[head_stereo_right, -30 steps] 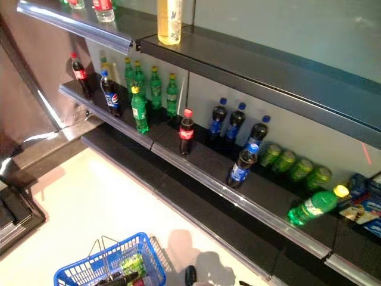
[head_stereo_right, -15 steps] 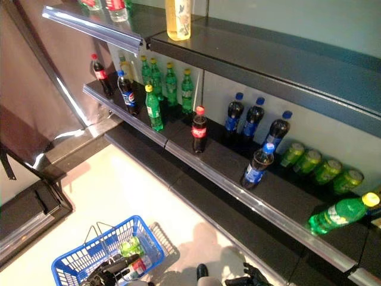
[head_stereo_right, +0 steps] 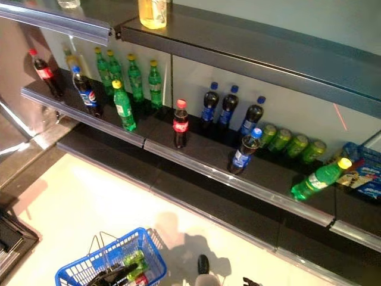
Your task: Pick up the drink and place into the basket.
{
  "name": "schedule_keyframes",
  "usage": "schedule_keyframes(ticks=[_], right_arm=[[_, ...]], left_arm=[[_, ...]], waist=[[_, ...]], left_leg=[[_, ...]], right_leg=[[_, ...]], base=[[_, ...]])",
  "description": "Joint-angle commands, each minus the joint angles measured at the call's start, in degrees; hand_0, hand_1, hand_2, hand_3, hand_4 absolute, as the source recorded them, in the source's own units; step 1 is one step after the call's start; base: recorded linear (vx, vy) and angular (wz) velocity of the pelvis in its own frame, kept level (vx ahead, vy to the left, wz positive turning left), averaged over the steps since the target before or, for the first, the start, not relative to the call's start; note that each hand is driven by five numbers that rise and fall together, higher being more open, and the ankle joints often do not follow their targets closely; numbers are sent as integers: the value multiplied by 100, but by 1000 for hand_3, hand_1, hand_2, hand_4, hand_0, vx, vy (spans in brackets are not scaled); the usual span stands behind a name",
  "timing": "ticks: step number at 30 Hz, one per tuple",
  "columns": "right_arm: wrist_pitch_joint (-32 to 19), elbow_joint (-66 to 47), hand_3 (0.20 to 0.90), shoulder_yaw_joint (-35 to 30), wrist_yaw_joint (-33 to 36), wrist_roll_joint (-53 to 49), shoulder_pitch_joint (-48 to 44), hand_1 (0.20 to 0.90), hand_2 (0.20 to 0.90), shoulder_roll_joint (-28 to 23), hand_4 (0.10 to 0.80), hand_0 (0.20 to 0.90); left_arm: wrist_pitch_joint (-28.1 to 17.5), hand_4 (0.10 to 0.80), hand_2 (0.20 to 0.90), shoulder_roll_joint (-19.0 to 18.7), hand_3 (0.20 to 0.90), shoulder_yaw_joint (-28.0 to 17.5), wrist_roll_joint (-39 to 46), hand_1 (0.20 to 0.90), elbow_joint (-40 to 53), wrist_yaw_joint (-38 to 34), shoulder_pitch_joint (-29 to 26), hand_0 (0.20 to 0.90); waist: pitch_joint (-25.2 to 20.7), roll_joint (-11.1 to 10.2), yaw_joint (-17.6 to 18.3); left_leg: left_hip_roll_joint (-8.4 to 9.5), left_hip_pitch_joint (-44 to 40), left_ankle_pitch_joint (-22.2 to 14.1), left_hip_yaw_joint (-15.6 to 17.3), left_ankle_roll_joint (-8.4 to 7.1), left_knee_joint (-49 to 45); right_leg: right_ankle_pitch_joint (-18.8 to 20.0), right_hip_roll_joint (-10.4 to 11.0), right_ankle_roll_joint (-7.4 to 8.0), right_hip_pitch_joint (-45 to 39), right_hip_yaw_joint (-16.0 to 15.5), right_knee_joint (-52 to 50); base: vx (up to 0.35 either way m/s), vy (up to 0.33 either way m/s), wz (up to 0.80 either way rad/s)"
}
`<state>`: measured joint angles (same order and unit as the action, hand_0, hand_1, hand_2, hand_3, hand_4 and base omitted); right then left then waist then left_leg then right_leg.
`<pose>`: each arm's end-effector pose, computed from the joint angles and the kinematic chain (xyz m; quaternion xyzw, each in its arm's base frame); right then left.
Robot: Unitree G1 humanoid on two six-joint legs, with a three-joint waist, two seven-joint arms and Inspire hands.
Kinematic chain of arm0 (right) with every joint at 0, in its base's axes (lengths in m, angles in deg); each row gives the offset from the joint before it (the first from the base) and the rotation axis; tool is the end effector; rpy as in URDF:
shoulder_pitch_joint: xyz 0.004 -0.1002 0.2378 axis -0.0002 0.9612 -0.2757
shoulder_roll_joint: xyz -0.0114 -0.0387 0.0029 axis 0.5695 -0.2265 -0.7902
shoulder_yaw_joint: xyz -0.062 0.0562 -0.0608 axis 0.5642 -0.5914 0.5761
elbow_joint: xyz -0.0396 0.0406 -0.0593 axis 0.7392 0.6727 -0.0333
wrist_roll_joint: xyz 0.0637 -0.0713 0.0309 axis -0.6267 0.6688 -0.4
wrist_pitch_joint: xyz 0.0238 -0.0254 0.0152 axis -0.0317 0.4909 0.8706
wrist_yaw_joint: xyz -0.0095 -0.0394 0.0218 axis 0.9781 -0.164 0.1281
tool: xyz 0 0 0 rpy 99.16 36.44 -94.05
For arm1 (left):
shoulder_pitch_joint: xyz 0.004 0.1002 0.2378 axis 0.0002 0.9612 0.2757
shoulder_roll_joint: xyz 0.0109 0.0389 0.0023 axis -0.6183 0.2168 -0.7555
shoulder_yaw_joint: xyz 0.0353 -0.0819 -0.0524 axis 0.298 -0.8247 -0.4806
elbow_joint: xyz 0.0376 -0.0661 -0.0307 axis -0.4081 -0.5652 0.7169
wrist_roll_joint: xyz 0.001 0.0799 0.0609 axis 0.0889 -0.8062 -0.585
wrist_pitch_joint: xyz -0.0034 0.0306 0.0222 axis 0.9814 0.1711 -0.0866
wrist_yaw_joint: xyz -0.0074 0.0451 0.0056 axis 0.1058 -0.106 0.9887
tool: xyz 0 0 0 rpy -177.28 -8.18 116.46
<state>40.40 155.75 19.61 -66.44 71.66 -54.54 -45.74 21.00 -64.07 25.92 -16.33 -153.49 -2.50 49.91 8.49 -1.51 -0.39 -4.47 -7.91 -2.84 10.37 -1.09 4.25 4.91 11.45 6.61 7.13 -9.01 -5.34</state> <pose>0.0534 -0.2411 -0.1145 -0.1018 0.5545 -0.0613 0.8237 0.0689 0.2284 -0.1160 -0.2215 0.4736 0.1635 0.8366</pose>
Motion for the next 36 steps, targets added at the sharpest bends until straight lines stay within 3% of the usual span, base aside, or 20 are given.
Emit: schedule_keyframes(ticks=[1,3,5,8,14,30,36], right_arm=[[-69,-117,900,1,33,-117,-376,900,900,-228,800,900],[12,-20,900,9,-10,-75,-406,900,900,-207,800,900],[137,77,900,43,-39,84,-396,900,900,-204,800,900],[348,96,900,93,-65,-163,-404,900,900,-156,800,900],[411,326,900,-147,105,-248,-365,900,900,-256,800,900],[384,359,900,-300,104,-257,-330,900,900,-293,800,900],[462,317,900,-191,3,-162,-271,900,900,-281,800,900]], left_arm=[[-613,100,300,-428,200,-401,170,300,583,401,-403,300],[-584,100,300,-437,200,-381,317,300,535,372,-408,300],[-501,100,300,-424,200,-450,509,300,519,206,-386,300],[-231,100,300,-394,200,-562,219,300,545,69,-349,300],[-328,100,300,-294,200,-497,62,300,319,240,-167,300],[-395,100,300,-363,200,-637,140,300,220,257,-249,300],[-422,100,300,-406,200,-663,167,300,250,289,-207,300]], waist=[[-118,-17,-152],[-178,-1,-145],[-208,1,-211],[-231,29,-235],[-264,127,-149],[-517,109,-63],[-525,77,-40]], left_leg=[[124,683,161,-275,107,-275],[105,719,175,-226,104,-276],[99,755,242,-154,28,-258],[13,736,342,-311,-82,-206],[-81,478,344,-302,-181,-154],[-81,34,175,-215,-160,-107],[-135,13,249,-163,-199,32]], right_leg=[[218,388,184,-368,-9,-132],[23,261,179,-484,25,50],[81,291,200,-644,-168,406],[-10,137,180,-745,-19,519],[-211,67,103,-1034,-132,522],[-350,68,85,-1392,-143,536],[-206,19,107,-1380,-115,726]], base=[[-124,-79,-33],[-85,-143,-59],[-52,-161,-72],[-54,-129,-41],[-36,9,-7],[28,10,1],[104,-17,0]])
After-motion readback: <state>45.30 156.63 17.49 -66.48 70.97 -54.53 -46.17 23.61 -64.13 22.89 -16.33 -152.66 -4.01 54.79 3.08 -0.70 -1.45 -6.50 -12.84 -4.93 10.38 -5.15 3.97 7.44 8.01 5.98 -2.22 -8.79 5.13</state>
